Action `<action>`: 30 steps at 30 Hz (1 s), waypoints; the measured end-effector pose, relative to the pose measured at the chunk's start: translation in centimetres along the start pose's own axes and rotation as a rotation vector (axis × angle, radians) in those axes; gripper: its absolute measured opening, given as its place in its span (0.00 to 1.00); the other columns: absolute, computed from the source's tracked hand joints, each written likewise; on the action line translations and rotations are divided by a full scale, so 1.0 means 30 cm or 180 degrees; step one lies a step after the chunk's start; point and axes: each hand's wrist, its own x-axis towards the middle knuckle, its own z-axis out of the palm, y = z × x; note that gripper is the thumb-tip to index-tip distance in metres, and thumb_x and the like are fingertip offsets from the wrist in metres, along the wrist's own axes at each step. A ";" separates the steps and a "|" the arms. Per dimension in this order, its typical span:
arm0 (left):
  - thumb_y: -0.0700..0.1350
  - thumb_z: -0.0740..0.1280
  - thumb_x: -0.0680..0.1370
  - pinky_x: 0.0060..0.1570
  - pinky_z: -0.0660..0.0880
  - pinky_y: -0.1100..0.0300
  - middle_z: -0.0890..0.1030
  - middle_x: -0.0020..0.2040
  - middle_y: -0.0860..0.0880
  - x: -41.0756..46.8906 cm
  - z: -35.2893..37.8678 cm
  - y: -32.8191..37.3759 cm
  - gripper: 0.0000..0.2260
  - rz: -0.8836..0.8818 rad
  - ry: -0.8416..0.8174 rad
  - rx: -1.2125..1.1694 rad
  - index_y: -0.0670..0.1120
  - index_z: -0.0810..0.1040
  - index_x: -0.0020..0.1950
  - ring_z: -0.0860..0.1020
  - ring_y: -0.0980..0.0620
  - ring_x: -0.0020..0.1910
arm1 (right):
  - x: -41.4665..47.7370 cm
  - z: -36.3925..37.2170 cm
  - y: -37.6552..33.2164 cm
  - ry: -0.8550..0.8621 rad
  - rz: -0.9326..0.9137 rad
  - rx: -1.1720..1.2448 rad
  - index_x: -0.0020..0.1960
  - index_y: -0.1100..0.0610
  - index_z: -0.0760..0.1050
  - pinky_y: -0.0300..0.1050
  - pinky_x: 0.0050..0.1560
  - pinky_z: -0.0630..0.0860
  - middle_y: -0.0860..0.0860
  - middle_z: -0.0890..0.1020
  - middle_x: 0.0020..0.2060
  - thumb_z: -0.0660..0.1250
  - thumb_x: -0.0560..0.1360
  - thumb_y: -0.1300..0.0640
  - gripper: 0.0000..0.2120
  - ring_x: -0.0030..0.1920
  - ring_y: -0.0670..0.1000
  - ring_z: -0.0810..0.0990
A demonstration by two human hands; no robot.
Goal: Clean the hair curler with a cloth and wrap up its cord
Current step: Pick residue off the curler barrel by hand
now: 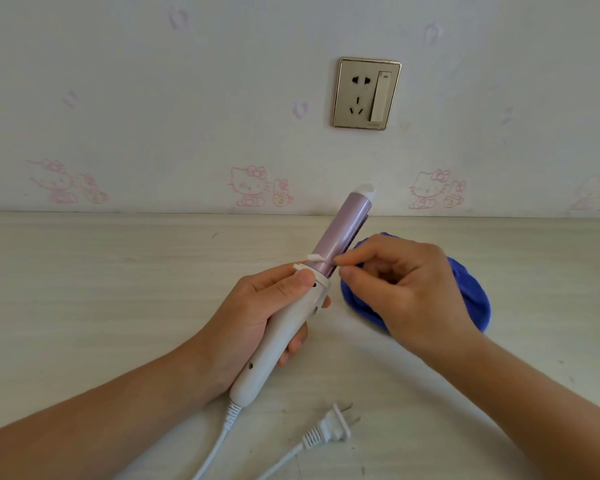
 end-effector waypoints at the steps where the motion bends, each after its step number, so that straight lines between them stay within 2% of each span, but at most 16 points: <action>1: 0.55 0.67 0.79 0.24 0.72 0.61 0.83 0.41 0.47 0.000 0.001 0.001 0.16 0.0002 -0.0009 0.0009 0.43 0.84 0.52 0.74 0.50 0.26 | 0.000 0.000 -0.003 -0.0007 0.0002 -0.0024 0.44 0.54 0.86 0.33 0.27 0.65 0.51 0.73 0.21 0.72 0.74 0.63 0.07 0.23 0.43 0.67; 3: 0.55 0.67 0.79 0.25 0.72 0.61 0.83 0.44 0.46 0.001 0.002 0.000 0.15 0.0017 -0.0049 0.0060 0.43 0.84 0.52 0.74 0.50 0.27 | 0.030 -0.042 0.003 0.0366 0.0057 -0.0151 0.43 0.51 0.86 0.38 0.26 0.68 0.51 0.74 0.22 0.73 0.75 0.65 0.09 0.24 0.45 0.68; 5: 0.54 0.67 0.79 0.25 0.71 0.60 0.83 0.47 0.44 0.001 0.004 -0.002 0.14 0.0059 -0.0082 0.0069 0.44 0.83 0.54 0.73 0.50 0.27 | 0.063 -0.089 0.007 0.0825 0.0165 -0.0225 0.42 0.51 0.85 0.49 0.27 0.75 0.53 0.75 0.23 0.73 0.76 0.65 0.10 0.25 0.50 0.70; 7: 0.54 0.66 0.80 0.24 0.71 0.61 0.83 0.49 0.43 0.001 0.008 -0.001 0.14 0.0104 -0.0092 0.0031 0.46 0.82 0.56 0.72 0.50 0.26 | 0.059 -0.078 0.009 0.0768 0.0169 -0.0197 0.42 0.53 0.85 0.53 0.27 0.74 0.56 0.77 0.24 0.72 0.76 0.66 0.10 0.25 0.55 0.70; 9: 0.54 0.65 0.80 0.23 0.70 0.62 0.83 0.48 0.43 0.000 0.009 0.000 0.12 0.0110 -0.0093 -0.0027 0.48 0.83 0.54 0.71 0.50 0.25 | 0.020 -0.025 0.006 0.0321 0.0076 -0.0048 0.43 0.55 0.85 0.43 0.25 0.67 0.53 0.76 0.22 0.72 0.76 0.68 0.09 0.23 0.51 0.68; 11: 0.54 0.65 0.80 0.23 0.70 0.62 0.83 0.47 0.44 0.001 0.009 0.000 0.11 0.0090 -0.0103 -0.0041 0.49 0.83 0.53 0.71 0.50 0.24 | 0.000 -0.004 0.001 0.0112 0.0028 -0.0033 0.44 0.55 0.85 0.35 0.26 0.66 0.47 0.73 0.21 0.72 0.75 0.67 0.08 0.23 0.44 0.67; 13: 0.53 0.65 0.80 0.23 0.70 0.62 0.84 0.49 0.43 0.003 0.009 -0.003 0.12 0.0092 -0.0157 -0.0006 0.49 0.83 0.57 0.72 0.50 0.25 | 0.024 -0.039 0.003 0.0404 0.0066 -0.0178 0.43 0.51 0.85 0.38 0.26 0.67 0.51 0.74 0.22 0.72 0.76 0.65 0.10 0.24 0.46 0.68; 16: 0.52 0.66 0.80 0.24 0.71 0.61 0.85 0.55 0.40 0.001 0.007 -0.008 0.13 0.0118 -0.0259 0.0037 0.50 0.82 0.62 0.72 0.50 0.26 | 0.071 -0.102 0.013 0.0985 0.0164 -0.0170 0.42 0.51 0.84 0.47 0.25 0.74 0.55 0.75 0.23 0.72 0.76 0.65 0.11 0.24 0.47 0.70; 18: 0.52 0.67 0.80 0.23 0.71 0.61 0.86 0.54 0.39 0.002 0.006 -0.009 0.13 0.0103 -0.0242 0.0032 0.52 0.82 0.62 0.73 0.51 0.25 | 0.062 -0.079 0.015 0.0831 0.0130 -0.0180 0.42 0.52 0.84 0.48 0.25 0.72 0.55 0.75 0.23 0.73 0.76 0.66 0.10 0.24 0.48 0.69; 21: 0.53 0.69 0.78 0.23 0.70 0.62 0.85 0.50 0.40 0.010 0.001 -0.009 0.14 0.0095 -0.0146 -0.0055 0.51 0.82 0.62 0.72 0.49 0.25 | 0.009 -0.007 0.006 0.0184 0.0096 -0.0041 0.43 0.54 0.85 0.38 0.26 0.66 0.47 0.72 0.20 0.72 0.74 0.62 0.05 0.23 0.45 0.67; 22: 0.53 0.70 0.78 0.23 0.70 0.62 0.84 0.49 0.41 0.013 0.000 -0.009 0.16 0.0094 -0.0147 -0.0066 0.51 0.81 0.63 0.71 0.49 0.25 | 0.007 -0.006 0.002 0.0158 0.0103 -0.0066 0.43 0.54 0.85 0.37 0.26 0.66 0.47 0.73 0.20 0.72 0.74 0.62 0.05 0.22 0.44 0.67; 24: 0.55 0.71 0.76 0.23 0.69 0.62 0.83 0.49 0.41 0.014 -0.002 -0.013 0.19 0.0106 -0.0202 -0.0039 0.50 0.80 0.65 0.71 0.49 0.25 | 0.034 -0.043 0.008 0.0532 0.0129 -0.0210 0.42 0.52 0.85 0.36 0.27 0.68 0.51 0.73 0.22 0.72 0.75 0.63 0.08 0.23 0.45 0.68; 26: 0.55 0.70 0.76 0.23 0.69 0.62 0.82 0.49 0.40 0.013 -0.002 -0.014 0.19 0.0129 -0.0221 -0.0017 0.49 0.80 0.64 0.72 0.49 0.25 | 0.065 -0.088 0.016 0.0962 0.0182 -0.0257 0.41 0.51 0.83 0.37 0.29 0.71 0.51 0.74 0.22 0.72 0.76 0.66 0.11 0.24 0.46 0.69; 27: 0.54 0.69 0.77 0.23 0.69 0.62 0.82 0.49 0.40 0.014 -0.003 -0.013 0.18 0.0124 -0.0208 -0.0024 0.49 0.80 0.64 0.72 0.49 0.24 | 0.067 -0.092 0.020 0.0983 0.0203 -0.0248 0.41 0.51 0.83 0.40 0.29 0.73 0.51 0.75 0.22 0.72 0.76 0.66 0.11 0.24 0.48 0.70; 29: 0.55 0.67 0.79 0.22 0.69 0.61 0.83 0.48 0.40 0.025 -0.002 -0.007 0.15 0.0031 -0.0134 -0.0052 0.50 0.81 0.62 0.71 0.49 0.23 | 0.042 -0.050 0.016 0.0601 0.0196 -0.0149 0.42 0.53 0.84 0.42 0.26 0.69 0.53 0.76 0.23 0.72 0.75 0.66 0.09 0.24 0.53 0.68; 30: 0.56 0.66 0.80 0.22 0.69 0.60 0.83 0.47 0.40 0.030 -0.001 -0.002 0.15 -0.0042 -0.0089 -0.0078 0.51 0.82 0.62 0.71 0.49 0.23 | 0.019 -0.017 0.011 0.0334 0.0149 -0.0071 0.42 0.54 0.85 0.40 0.25 0.66 0.50 0.75 0.22 0.72 0.75 0.65 0.08 0.23 0.50 0.67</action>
